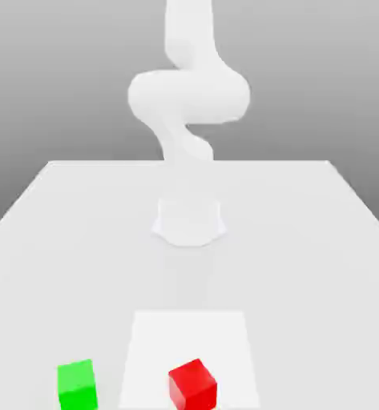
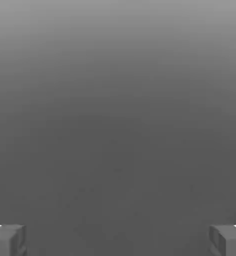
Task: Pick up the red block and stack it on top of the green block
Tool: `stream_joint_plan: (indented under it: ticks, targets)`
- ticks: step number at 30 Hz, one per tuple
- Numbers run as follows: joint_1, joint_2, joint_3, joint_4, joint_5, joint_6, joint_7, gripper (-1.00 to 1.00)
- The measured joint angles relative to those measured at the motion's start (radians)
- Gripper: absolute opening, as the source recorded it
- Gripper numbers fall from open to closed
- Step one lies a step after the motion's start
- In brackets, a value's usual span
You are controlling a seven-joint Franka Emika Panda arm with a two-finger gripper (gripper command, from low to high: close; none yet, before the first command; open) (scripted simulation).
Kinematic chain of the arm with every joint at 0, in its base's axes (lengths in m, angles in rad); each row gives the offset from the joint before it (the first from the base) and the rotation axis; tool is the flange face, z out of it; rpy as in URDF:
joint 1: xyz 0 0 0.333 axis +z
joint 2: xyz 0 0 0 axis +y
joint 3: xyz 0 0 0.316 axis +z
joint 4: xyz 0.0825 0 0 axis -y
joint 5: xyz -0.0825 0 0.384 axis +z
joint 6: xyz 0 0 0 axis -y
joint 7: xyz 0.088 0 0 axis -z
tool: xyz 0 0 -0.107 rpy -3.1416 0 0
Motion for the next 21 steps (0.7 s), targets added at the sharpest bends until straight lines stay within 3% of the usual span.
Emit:
stream_joint_plan:
  ticks: [21]
  targets:
    - [0.097,0.767,-0.082,-0.102,0.064,0.273,-0.434,0.00]
